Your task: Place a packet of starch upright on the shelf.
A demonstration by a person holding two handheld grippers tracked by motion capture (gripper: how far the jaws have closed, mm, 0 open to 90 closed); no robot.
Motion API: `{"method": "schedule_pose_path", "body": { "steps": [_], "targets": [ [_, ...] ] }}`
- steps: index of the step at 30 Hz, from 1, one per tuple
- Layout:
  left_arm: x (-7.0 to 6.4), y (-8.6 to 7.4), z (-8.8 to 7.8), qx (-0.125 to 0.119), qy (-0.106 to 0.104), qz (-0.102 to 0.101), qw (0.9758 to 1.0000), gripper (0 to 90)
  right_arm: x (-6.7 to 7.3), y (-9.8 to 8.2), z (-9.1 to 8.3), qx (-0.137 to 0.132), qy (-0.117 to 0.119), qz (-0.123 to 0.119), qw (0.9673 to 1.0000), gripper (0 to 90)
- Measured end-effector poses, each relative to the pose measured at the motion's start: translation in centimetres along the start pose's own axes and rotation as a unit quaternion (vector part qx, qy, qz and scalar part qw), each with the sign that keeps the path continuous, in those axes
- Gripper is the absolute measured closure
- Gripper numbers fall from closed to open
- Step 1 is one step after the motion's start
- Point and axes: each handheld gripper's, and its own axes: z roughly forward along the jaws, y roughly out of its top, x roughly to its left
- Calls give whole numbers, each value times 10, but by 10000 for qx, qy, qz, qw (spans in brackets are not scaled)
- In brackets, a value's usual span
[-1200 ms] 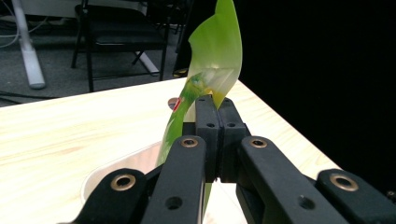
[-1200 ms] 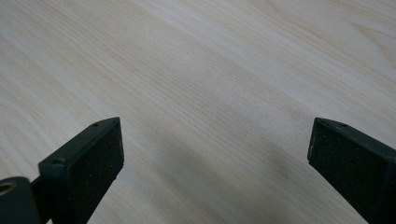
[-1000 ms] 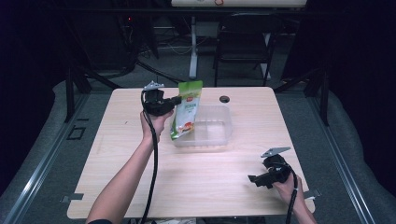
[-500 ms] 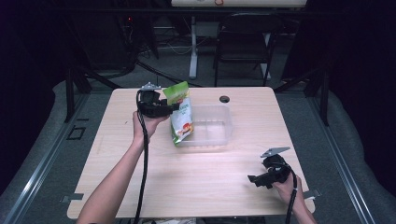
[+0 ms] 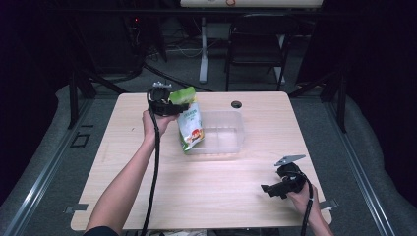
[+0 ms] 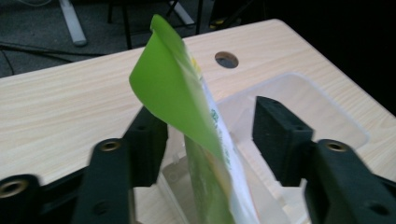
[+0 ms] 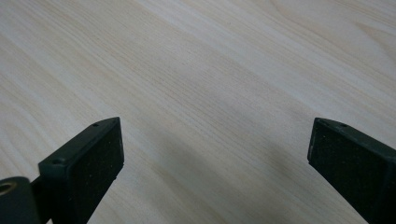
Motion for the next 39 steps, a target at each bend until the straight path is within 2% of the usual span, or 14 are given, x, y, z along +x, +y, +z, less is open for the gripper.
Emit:
{"method": "schedule_pose_path", "body": {
  "steps": [7,8,10,13,17,22,23,26,27,30,32,33,36,39],
  "targets": [
    [-7,1,4,14,189,260,9995,827,0,0,1,-9,24,-25,10000,31],
    [-8,2,4,20,173,285,9994,827,0,0,1,-4,28,-26,10000,31],
    [-9,2,3,-20,212,329,9992,889,1,0,1,-13,15,-36,10000,31],
    [-9,1,2,-58,180,294,9994,895,0,0,0,-5,17,-43,10000,31],
    [-12,-1,-2,-245,-84,180,9995,896,0,0,0,-14,25,-32,10000,31],
    [-22,-1,-6,-350,-180,341,9986,897,0,0,0,-8,19,-30,10000,31],
    [-29,-1,-8,-444,-131,518,9976,897,0,0,0,-7,22,-30,10000,31],
    [-34,-1,-10,-552,-209,561,9967,897,0,0,0,-16,41,-28,10000,31],
    [-38,0,-13,-653,-173,643,9956,897,0,0,0,-15,40,-26,10000,31],
    [-41,0,-14,-829,-112,684,9941,897,0,0,1,-30,43,-28,10000,31],
    [-41,0,-14,-878,-146,679,9937,897,0,0,1,-33,45,-27,10000,31],
    [-41,-3,-14,-983,-24,700,9927,897,1,0,1,-24,30,-30,10000,31],
    [-39,-7,-11,-1111,79,679,9915,897,0,0,1,-29,46,-18,10000,31],
    [-37,-11,-8,-1167,93,656,9910,897,0,0,1,-23,45,-18,10000,31]
  ]
}}
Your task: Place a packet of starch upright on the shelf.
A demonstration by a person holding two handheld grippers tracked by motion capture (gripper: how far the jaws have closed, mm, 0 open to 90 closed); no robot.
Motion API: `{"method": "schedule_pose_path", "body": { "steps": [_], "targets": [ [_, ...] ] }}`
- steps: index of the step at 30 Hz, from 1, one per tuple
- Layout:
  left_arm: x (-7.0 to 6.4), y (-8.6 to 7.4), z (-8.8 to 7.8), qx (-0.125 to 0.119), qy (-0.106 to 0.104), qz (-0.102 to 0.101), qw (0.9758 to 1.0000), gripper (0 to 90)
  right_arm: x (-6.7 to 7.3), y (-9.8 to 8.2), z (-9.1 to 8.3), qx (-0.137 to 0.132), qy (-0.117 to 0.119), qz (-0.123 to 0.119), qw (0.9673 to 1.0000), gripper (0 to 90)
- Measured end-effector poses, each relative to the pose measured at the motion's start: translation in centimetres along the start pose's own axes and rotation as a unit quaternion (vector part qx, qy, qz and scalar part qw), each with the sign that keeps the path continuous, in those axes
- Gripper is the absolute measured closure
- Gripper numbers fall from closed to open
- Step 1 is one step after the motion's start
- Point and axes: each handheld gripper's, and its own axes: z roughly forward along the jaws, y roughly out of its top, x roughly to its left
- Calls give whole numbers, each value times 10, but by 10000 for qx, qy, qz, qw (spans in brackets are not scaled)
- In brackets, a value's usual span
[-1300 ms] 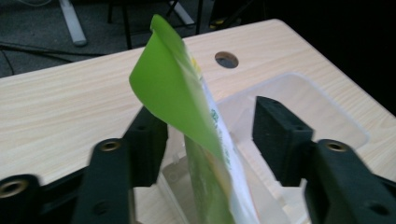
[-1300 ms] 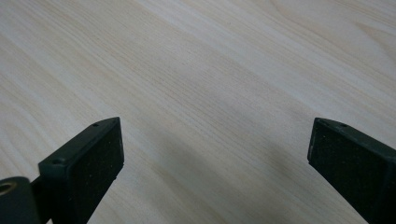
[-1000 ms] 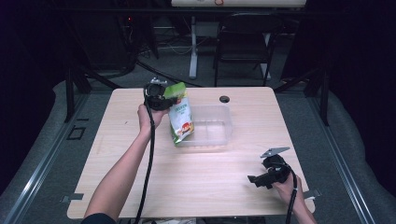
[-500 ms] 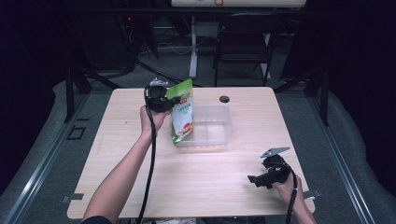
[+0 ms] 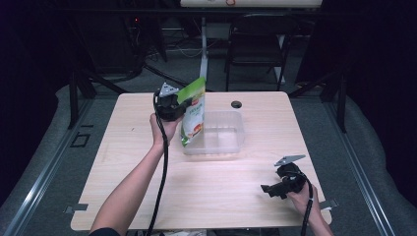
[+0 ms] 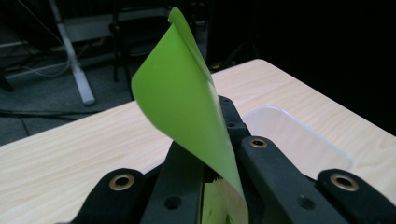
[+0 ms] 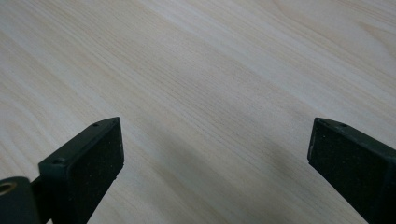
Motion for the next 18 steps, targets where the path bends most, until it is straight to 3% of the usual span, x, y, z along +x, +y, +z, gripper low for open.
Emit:
{"method": "schedule_pose_path", "body": {
  "steps": [4,9,18],
  "targets": [
    [1,-13,6,-5,-11,-4,10000,897,0,0,0,10,-5,2,10000,31],
    [3,-19,6,63,50,16,10000,894,0,0,0,13,18,7,10000,31],
    [12,-21,-10,239,224,84,9994,826,1,0,0,1,-23,9,10000,31]
  ]
}}
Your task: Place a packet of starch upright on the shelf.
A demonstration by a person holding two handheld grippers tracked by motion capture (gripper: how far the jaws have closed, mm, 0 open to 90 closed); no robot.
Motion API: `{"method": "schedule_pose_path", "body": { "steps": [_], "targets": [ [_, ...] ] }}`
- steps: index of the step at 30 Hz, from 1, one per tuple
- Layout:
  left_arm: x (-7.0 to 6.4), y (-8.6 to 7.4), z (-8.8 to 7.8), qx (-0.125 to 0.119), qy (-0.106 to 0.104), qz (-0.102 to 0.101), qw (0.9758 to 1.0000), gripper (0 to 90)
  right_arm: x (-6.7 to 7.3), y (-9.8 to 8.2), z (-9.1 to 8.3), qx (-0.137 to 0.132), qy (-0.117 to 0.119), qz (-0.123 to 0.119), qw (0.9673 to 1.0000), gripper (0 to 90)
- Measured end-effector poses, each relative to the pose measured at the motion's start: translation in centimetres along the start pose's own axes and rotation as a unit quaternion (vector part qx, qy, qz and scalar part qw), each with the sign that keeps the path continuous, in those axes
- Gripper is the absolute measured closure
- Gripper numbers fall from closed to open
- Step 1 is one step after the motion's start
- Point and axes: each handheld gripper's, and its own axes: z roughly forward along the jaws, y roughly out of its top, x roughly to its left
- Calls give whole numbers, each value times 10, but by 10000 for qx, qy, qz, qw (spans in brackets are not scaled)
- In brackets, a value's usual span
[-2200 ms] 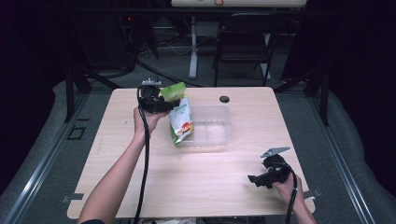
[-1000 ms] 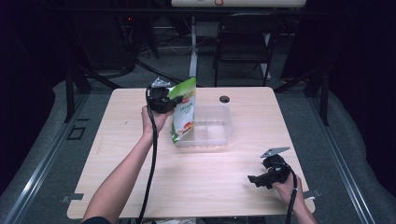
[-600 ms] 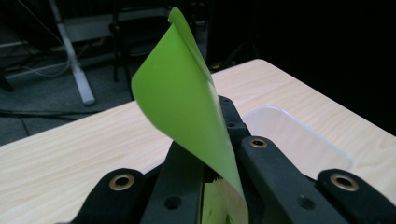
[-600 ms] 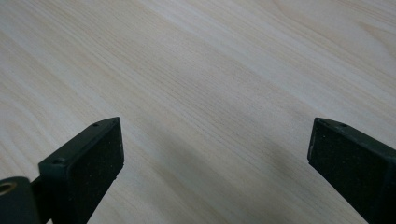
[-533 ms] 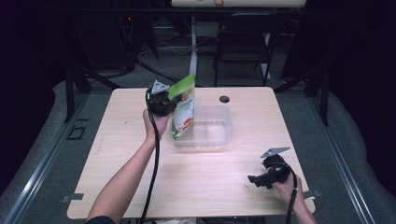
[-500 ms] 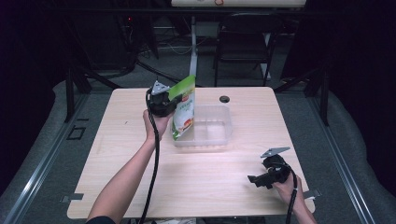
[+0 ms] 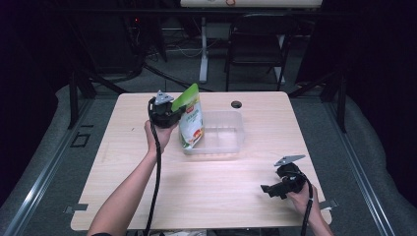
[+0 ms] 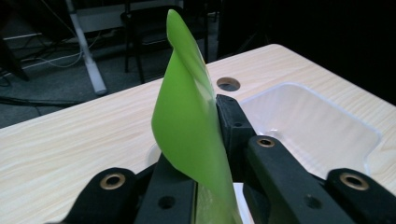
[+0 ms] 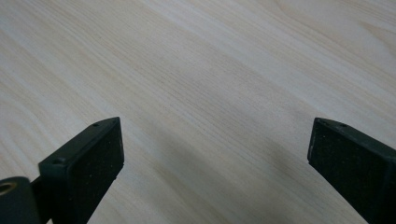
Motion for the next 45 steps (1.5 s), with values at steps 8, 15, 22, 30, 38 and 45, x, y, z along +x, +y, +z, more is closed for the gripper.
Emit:
{"method": "schedule_pose_path", "body": {
  "steps": [8,15,22,30,38,45],
  "targets": [
    [5,2,-10,309,147,-26,9994,614,-1,0,0,11,-14,12,10000,31],
    [9,5,-18,606,221,-30,9979,416,0,0,0,22,-3,33,10000,31],
    [14,9,-37,652,133,-13,9978,297,-1,0,-1,1,-37,35,10000,31],
    [17,14,-67,668,89,46,9977,176,-1,0,-1,-37,0,73,10000,30],
    [17,6,-101,670,154,159,9975,128,-1,0,-1,-31,-61,73,9999,29],
    [17,-15,-125,737,189,129,9970,103,0,0,-1,-41,-71,78,9999,29]
  ]
}}
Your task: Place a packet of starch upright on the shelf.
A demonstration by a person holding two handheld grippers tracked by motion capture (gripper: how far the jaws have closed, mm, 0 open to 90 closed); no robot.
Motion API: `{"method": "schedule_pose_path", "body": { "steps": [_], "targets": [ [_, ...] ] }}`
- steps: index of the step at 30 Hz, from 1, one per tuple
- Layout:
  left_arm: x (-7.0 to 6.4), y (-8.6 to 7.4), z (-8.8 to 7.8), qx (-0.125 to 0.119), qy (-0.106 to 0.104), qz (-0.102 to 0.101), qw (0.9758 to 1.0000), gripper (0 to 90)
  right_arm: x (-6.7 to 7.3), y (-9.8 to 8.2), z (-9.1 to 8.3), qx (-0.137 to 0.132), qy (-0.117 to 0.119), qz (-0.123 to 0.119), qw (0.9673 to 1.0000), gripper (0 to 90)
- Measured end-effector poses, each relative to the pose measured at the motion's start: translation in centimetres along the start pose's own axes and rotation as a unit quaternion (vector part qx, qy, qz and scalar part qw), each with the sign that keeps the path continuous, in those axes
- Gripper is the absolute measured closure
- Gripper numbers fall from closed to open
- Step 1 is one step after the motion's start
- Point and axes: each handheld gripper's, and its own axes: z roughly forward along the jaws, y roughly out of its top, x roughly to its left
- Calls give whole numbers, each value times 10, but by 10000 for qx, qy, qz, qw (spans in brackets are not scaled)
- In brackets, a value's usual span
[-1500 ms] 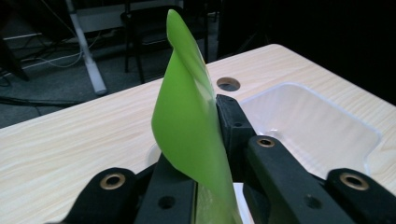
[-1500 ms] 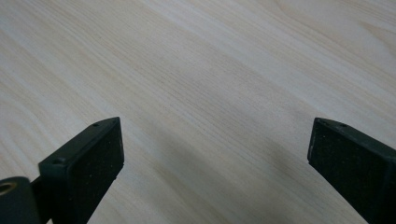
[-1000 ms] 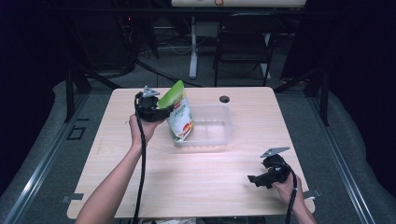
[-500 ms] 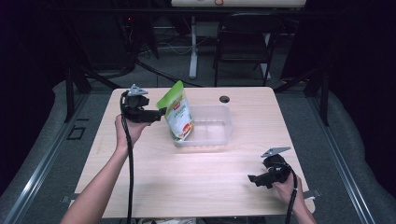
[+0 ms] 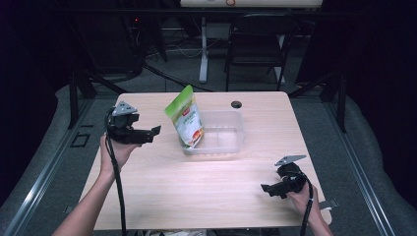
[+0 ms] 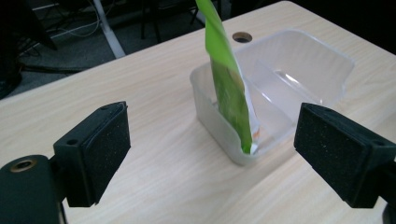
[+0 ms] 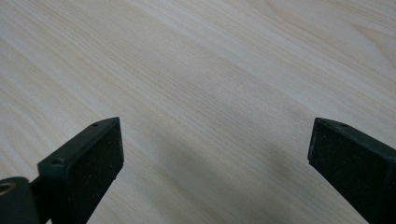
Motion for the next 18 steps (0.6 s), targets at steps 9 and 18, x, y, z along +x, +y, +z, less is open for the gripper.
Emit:
{"method": "schedule_pose_path", "body": {
  "steps": [9,18],
  "targets": [
    [2,-41,-19,213,115,-115,9996,78,0,0,0,31,20,-42,10000,29],
    [10,-98,-17,569,128,-585,9966,57,1,0,1,44,-12,-75,10000,29]
  ]
}}
